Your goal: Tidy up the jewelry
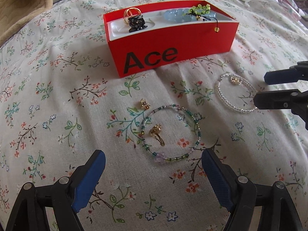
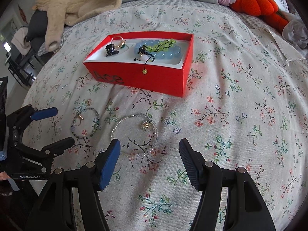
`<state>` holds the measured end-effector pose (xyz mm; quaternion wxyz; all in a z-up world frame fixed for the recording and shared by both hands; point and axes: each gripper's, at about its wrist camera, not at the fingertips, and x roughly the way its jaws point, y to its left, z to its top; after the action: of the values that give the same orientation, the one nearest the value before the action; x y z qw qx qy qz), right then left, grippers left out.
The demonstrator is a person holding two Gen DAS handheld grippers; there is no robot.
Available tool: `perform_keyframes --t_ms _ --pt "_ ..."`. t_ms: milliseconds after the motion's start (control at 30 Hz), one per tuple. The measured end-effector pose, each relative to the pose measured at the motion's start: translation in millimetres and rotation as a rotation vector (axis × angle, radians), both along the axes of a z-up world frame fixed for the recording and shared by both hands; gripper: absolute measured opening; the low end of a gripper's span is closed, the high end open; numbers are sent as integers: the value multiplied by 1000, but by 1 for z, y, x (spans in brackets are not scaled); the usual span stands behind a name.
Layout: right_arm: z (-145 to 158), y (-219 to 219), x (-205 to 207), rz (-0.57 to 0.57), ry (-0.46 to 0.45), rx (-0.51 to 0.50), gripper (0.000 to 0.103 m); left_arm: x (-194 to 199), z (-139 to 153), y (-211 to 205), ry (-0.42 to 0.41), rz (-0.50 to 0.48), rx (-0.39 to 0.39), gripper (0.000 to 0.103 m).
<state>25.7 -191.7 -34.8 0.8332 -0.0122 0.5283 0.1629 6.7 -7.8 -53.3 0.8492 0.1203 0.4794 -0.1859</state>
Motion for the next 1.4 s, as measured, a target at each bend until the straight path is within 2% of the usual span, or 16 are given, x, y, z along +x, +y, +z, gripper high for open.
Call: perform_keyframes --t_ms 133,300,533,633,767,900,1033,1400 --pt "-14 7 -1 30 6 -29 67 3 -14 5 13 8 -28 86" --pt "-23 18 -3 62 -36 -68 77 3 -16 7 -28 4 -54 88" --pt "-26 28 4 65 -69 -85 78 9 -17 3 -31 -6 -70 87" --pt "-26 30 6 66 -70 -86 77 11 -16 2 -32 -13 -72 86" --pt "-24 31 5 77 -70 -84 70 11 -15 -3 -39 -34 -66 81" --pt "-22 29 5 78 -68 -78 64 11 -13 -5 -37 -40 -70 75" --pt "-22 28 4 74 -66 -74 63 11 -11 -4 -36 -41 -74 69" --pt "-10 19 6 50 -82 -55 62 13 -10 -3 -29 -35 -96 68"
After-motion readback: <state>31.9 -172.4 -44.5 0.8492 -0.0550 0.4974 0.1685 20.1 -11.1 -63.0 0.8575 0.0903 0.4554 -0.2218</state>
